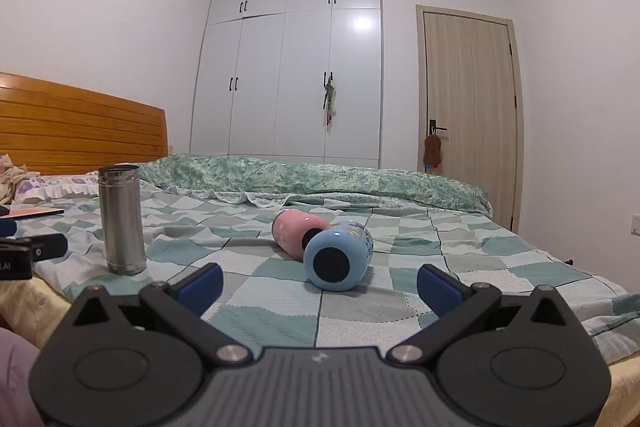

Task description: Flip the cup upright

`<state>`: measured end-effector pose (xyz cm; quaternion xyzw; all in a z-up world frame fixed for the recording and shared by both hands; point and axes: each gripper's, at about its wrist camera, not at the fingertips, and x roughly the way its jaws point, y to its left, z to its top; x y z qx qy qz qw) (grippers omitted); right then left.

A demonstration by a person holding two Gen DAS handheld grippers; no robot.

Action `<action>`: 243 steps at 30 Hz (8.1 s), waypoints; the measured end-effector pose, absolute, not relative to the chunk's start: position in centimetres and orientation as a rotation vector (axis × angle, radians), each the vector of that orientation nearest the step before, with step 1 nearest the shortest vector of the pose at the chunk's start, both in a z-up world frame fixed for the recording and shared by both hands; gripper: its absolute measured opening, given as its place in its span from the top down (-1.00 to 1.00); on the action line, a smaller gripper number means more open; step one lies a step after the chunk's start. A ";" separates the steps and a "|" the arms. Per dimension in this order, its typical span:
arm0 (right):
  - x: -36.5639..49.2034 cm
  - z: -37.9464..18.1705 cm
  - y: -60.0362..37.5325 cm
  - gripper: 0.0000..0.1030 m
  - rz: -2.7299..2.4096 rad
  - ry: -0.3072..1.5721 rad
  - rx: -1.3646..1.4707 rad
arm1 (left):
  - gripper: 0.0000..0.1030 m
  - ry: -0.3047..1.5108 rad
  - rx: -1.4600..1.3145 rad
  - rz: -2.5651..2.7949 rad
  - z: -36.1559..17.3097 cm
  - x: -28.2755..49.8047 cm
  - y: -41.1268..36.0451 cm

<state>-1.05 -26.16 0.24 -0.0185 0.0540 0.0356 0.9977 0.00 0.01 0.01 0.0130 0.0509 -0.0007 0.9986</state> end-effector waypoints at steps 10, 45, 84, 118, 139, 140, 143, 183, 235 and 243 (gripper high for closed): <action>-1.0 0.2 -26.1 -1.00 0.071 0.107 -0.039 | -1.00 0.102 0.026 -0.002 0.0 0.0 0.0; -1.0 0.2 -26.2 -1.00 0.071 0.108 -0.042 | -1.00 0.102 0.027 -0.001 0.0 0.0 0.0; -1.0 0.2 -26.1 -1.00 0.071 0.107 -0.043 | -1.00 0.100 0.026 -0.001 0.0 0.0 0.0; 10.6 2.3 -38.2 -1.00 0.079 0.194 -0.009 | -1.00 0.303 0.160 -0.271 5.5 13.0 -14.4; 26.9 1.7 -45.9 -1.00 0.039 0.415 0.088 | -1.00 0.857 0.200 -0.248 4.8 34.0 -25.2; 27.3 1.4 -46.1 -1.00 0.034 0.426 0.099 | -1.00 0.883 0.210 -0.240 4.4 34.6 -25.6; 28.1 0.7 -46.5 -1.00 0.014 0.454 0.116 | -1.00 0.965 0.228 -0.228 3.5 36.0 -26.4; 10.7 6.2 -34.5 -1.00 0.156 0.412 0.105 | -0.65 1.053 0.233 -0.296 9.3 15.6 -11.0; 19.6 6.0 -19.4 -1.00 0.214 0.795 0.074 | -1.00 0.581 0.030 -0.251 4.2 15.6 6.1; 21.7 5.0 -19.4 -1.00 0.197 0.864 0.137 | -1.00 0.568 0.029 -0.243 3.5 15.7 6.3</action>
